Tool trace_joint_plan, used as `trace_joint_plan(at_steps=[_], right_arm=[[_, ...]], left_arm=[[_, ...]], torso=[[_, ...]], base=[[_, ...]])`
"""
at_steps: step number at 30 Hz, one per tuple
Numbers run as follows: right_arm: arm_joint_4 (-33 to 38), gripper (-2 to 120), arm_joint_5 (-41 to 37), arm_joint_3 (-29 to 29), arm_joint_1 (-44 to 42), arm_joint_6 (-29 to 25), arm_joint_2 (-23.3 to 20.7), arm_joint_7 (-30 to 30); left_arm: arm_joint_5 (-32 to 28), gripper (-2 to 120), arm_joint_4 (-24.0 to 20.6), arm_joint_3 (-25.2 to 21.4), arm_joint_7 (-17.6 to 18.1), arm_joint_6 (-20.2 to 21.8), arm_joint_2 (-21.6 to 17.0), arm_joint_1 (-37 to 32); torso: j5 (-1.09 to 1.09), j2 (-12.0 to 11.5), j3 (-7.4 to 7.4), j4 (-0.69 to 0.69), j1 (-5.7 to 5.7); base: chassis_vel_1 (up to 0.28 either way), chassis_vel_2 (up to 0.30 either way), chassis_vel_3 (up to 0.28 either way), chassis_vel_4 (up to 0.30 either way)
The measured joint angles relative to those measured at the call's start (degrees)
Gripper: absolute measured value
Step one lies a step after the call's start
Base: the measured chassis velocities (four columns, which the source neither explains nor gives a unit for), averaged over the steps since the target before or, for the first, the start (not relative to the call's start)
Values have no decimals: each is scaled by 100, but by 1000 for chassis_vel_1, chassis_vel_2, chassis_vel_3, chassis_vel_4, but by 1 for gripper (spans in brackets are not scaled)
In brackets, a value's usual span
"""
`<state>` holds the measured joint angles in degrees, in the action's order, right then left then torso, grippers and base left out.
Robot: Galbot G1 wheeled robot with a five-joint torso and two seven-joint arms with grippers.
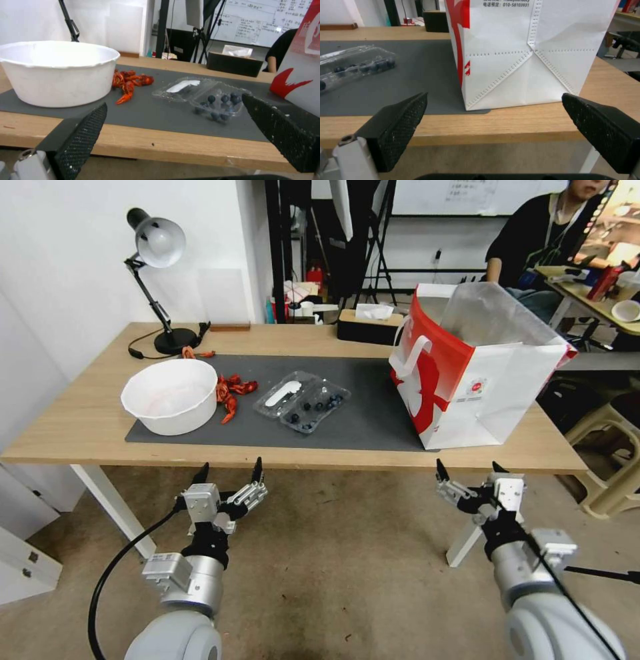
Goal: Close the takeout container lid, then place the container into the takeout bag.
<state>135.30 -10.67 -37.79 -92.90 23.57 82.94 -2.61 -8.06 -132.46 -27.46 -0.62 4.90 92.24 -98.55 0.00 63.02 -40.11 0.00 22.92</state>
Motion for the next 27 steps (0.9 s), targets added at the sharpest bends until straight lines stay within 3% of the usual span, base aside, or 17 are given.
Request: trace_joint_plan(at_steps=[6,8,10,11,13,27], right_arm=[[-17,100,-152,68,72,-30,-86,-59],[-91,100,-393,222,186,-168,-239,-151],[-202,100,-765,471,377,-415,-483,-287],[-253,100,-889,578,455,-492,-577,-331],[-312,100,-1041,769,614,-570,-724,-345],[-826,100,-1638,1761,1357,-777,-1168,-292]], left_arm=[[8,100,117,-11,-60,-51,-5,103],[2,100,155,-5,-77,-56,-6,140],[-2,100,199,-4,-103,-86,-6,154],[-2,100,216,-16,-105,-105,-7,153],[-2,100,228,-22,-112,-135,-7,154],[46,100,241,-56,-142,-371,-9,58]], torso=[[0,0,0,-3,0],[-1,0,0,-4,0],[0,0,0,5,0],[0,0,0,-1,0],[0,0,0,2,0],[-1,0,1,0,0]], base=[[0,0,0,0],[0,0,0,0],[0,0,0,0],[0,0,0,0],[0,0,0,0],[0,0,0,0]])
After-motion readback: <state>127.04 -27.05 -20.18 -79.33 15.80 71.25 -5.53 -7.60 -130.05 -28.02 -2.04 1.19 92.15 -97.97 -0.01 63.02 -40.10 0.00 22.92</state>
